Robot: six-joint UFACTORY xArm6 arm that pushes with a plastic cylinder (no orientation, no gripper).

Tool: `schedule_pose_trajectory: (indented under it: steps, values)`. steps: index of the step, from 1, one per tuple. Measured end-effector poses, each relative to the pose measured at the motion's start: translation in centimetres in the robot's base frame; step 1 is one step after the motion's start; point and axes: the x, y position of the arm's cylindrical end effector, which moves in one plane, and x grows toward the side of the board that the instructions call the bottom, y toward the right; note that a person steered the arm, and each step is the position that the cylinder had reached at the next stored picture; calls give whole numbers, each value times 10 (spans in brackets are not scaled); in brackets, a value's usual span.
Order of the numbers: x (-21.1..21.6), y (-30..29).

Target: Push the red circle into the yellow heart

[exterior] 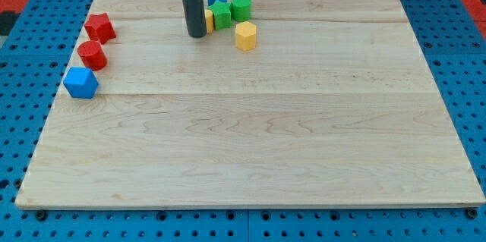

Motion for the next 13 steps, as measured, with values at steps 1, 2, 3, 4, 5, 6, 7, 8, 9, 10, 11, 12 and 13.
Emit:
schedule_pose_trajectory:
  steps: [1, 2, 3, 4, 5, 6, 7, 8, 9, 10, 11, 12, 13]
  values:
    - [-4, 28]
    - [9, 1]
    - [9, -13]
    - [9, -18]
    - [9, -17]
    - [9, -15]
    - [9, -8]
    - [8, 38]
    - [25, 99]
    - [73, 107]
    - [102, 111]
    - [121, 113]
    - [164, 81]
